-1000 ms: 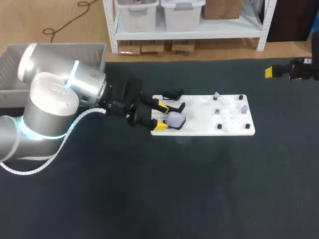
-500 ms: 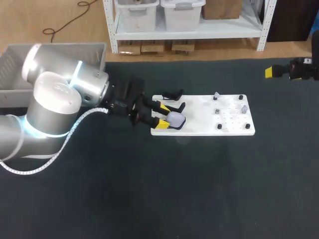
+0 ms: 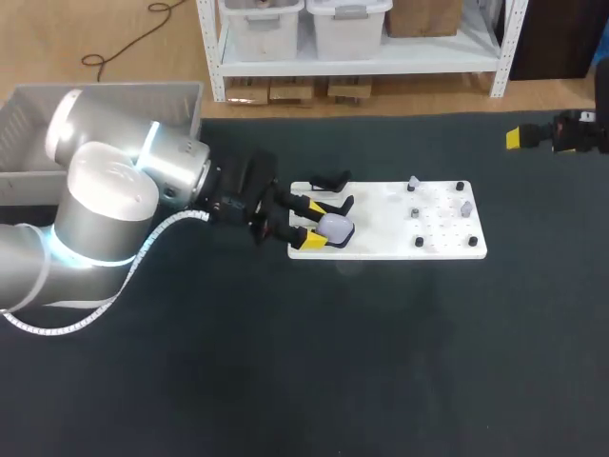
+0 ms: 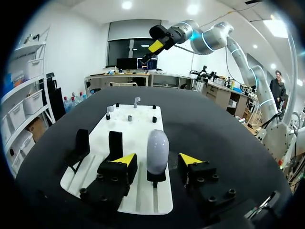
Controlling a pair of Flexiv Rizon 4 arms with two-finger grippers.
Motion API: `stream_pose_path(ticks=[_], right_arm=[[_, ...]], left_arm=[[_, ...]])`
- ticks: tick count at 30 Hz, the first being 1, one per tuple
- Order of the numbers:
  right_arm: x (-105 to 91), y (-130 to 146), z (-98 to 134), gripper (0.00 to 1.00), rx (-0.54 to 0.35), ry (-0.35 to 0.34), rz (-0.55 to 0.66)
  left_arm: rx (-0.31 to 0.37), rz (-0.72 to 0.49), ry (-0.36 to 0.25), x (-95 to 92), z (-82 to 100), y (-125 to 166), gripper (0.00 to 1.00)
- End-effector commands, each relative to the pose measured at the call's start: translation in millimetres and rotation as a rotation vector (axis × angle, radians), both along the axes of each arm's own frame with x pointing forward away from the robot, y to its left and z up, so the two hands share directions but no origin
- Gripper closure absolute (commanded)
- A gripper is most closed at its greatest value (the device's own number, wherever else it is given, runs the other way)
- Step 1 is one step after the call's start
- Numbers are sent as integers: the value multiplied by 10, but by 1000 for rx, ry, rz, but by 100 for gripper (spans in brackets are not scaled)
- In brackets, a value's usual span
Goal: Pick up each earbud case from the left stands, insert the matching earbuds, close the lid, and place the case in the box.
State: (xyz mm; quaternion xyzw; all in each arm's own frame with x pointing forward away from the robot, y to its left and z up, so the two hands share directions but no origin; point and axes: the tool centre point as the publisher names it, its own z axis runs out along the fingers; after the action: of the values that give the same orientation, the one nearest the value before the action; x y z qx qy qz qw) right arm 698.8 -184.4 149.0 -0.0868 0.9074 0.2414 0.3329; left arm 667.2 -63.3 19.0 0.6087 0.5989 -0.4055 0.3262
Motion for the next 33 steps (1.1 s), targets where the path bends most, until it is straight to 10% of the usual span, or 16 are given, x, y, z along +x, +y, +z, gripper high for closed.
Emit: stream_pose_path(ticks=[1, 21, 33], right_arm=[[2, -2, 2, 0, 0, 1, 1], [2, -2, 2, 0, 0, 1, 1], [2, -2, 2, 0, 0, 1, 1]], left_arm=[[-6, 0, -8, -14, -19, -15, 46], [-6, -2, -8, 13, -55, -79, 53], [-2, -4, -23, -10, -80, -102, 74]])
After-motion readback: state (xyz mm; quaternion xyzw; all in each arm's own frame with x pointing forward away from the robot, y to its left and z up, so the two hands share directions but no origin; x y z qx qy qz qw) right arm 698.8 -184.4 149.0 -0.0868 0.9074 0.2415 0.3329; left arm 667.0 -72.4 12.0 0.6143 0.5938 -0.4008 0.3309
